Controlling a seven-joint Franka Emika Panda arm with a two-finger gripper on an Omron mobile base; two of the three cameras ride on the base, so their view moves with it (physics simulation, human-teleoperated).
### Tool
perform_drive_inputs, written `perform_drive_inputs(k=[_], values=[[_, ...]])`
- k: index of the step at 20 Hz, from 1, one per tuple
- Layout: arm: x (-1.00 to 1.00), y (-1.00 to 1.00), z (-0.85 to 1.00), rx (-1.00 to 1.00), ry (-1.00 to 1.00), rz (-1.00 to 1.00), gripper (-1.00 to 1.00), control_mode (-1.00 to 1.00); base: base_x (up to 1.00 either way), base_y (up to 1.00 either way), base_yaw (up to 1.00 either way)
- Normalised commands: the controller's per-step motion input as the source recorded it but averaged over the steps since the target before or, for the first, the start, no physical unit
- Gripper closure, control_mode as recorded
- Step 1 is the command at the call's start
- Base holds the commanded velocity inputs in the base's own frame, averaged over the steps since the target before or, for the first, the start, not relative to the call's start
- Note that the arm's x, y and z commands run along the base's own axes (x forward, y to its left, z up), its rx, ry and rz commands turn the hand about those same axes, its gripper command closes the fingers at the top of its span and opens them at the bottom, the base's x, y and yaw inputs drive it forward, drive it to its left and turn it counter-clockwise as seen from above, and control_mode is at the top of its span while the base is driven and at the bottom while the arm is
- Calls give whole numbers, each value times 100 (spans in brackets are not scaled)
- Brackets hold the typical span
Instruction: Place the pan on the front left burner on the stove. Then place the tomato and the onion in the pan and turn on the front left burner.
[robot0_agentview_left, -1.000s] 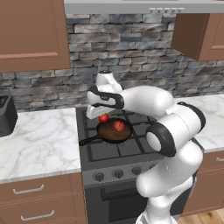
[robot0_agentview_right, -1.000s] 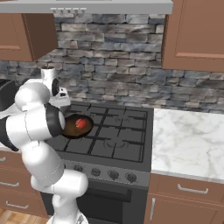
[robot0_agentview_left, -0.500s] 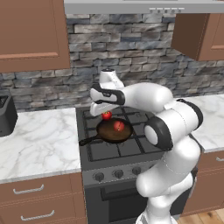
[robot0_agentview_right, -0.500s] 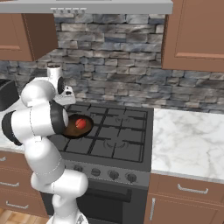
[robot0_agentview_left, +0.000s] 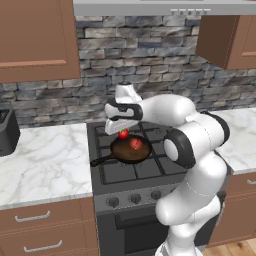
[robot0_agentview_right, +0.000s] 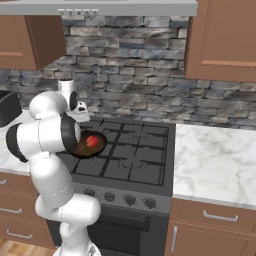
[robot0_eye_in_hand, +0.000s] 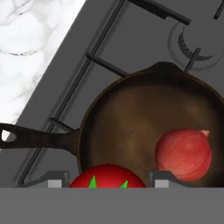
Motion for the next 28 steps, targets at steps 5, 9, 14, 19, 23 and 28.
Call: perform_drive_inputs(k=[5,9,14,19,23,28], values=[[4,-4,-29,-1,0,-1,100,-100,0,0,0],[2,-2,-27,0,1,-1,100,-100,0,0,0],[0,-1,-25,0,2,0,100,-100,0,0,0],[1,-3,-26,0,4,0,100,-100,0,0,0],[7,-3,-26,0,5,-1,100,-100,0,0,0],[10,-1,-23,0,6,-1,100,-100,0,0,0]])
